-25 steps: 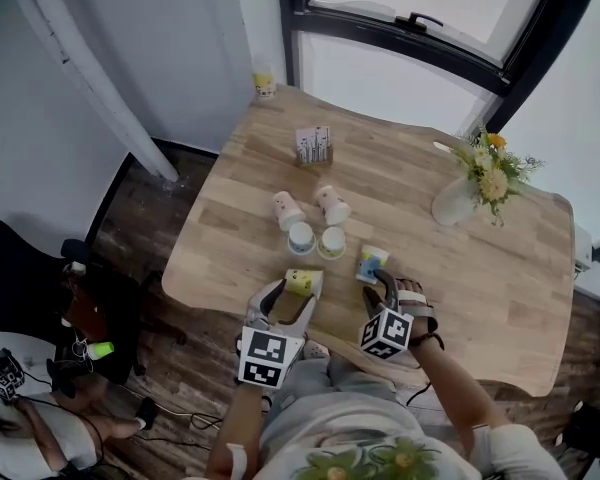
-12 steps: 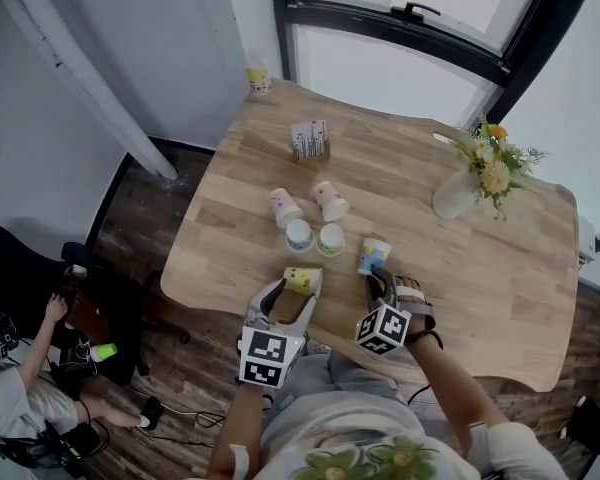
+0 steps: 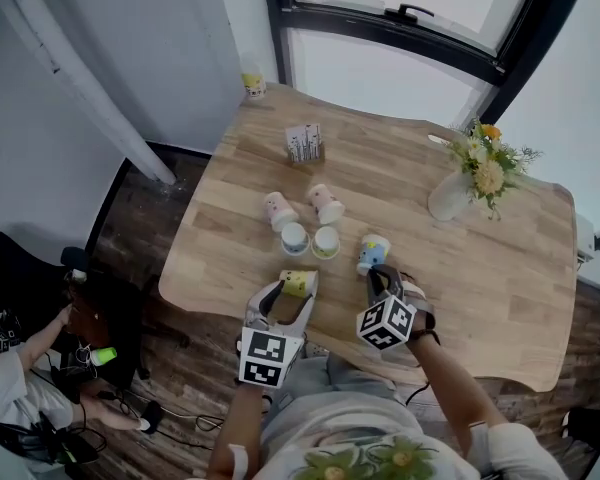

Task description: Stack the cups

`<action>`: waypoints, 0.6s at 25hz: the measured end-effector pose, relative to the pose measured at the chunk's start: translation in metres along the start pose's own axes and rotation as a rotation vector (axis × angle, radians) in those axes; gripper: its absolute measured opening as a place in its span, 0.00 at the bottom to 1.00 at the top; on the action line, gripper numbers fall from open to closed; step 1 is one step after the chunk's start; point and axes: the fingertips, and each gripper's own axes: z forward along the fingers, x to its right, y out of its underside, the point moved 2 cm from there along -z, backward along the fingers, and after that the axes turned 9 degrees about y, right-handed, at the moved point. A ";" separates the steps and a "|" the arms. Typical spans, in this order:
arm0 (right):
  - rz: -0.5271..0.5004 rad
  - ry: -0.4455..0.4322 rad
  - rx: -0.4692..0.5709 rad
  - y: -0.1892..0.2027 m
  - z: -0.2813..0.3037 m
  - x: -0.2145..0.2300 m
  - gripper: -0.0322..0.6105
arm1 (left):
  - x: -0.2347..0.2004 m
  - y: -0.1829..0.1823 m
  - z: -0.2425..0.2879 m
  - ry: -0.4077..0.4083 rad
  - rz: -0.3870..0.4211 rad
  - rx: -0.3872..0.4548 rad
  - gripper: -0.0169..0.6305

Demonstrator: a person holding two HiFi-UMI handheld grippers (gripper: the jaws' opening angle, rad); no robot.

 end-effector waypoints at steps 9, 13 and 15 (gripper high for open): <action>0.407 -0.154 -0.047 -0.011 0.002 0.027 0.08 | 0.000 -0.007 0.004 -0.006 0.005 0.005 0.39; 0.624 -0.240 -0.070 -0.012 0.007 0.038 0.07 | -0.002 -0.008 0.006 -0.008 0.003 0.004 0.39; 0.722 -0.271 -0.083 -0.011 0.011 0.043 0.07 | -0.004 -0.008 0.006 -0.009 0.001 0.003 0.39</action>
